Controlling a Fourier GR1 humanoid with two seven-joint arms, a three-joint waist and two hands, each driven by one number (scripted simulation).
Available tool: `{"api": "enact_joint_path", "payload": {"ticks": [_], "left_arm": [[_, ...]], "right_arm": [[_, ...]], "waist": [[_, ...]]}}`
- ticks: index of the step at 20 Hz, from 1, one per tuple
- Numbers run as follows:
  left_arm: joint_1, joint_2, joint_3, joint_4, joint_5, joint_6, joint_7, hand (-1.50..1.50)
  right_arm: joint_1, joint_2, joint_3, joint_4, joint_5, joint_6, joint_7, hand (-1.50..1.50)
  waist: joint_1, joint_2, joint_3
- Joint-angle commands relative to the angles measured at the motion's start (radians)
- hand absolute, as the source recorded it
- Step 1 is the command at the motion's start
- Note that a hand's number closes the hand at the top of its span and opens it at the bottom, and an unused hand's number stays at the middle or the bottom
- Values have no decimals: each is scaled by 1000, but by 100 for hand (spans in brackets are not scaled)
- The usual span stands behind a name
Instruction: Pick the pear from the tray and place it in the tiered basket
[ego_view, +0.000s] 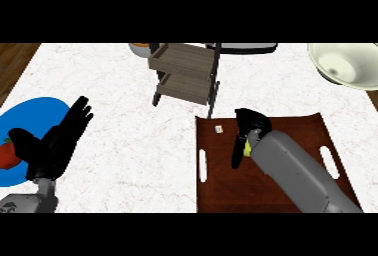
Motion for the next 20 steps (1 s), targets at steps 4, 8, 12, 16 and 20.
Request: {"api": "enact_joint_path", "payload": {"ticks": [4, 8, 12, 16, 20], "left_arm": [[-1, -41, -7, -96, -52, 37, 102, 0], [75, 14, 61, -121, 6, -57, 68, 0], [-12, -39, 34, -49, -63, -6, 64, 0], [32, -41, 47, -70, -52, -39, 56, 0], [9, -43, 73, -22, -58, -66, 12, 0]], "right_arm": [[-8, 13, -73, 19, 119, 35, -4, -150], [33, 16, -83, 95, 119, 103, -62, -150], [67, 37, -123, 74, 73, 171, -73, 150], [96, 77, -56, 35, 161, 176, -71, 150], [70, 62, -65, 44, 213, 203, -139, 150]], "waist": [[1, -1, 0], [7, -1, 0], [-3, 0, 0], [0, -1, 0], [0, 0, 0]]}}
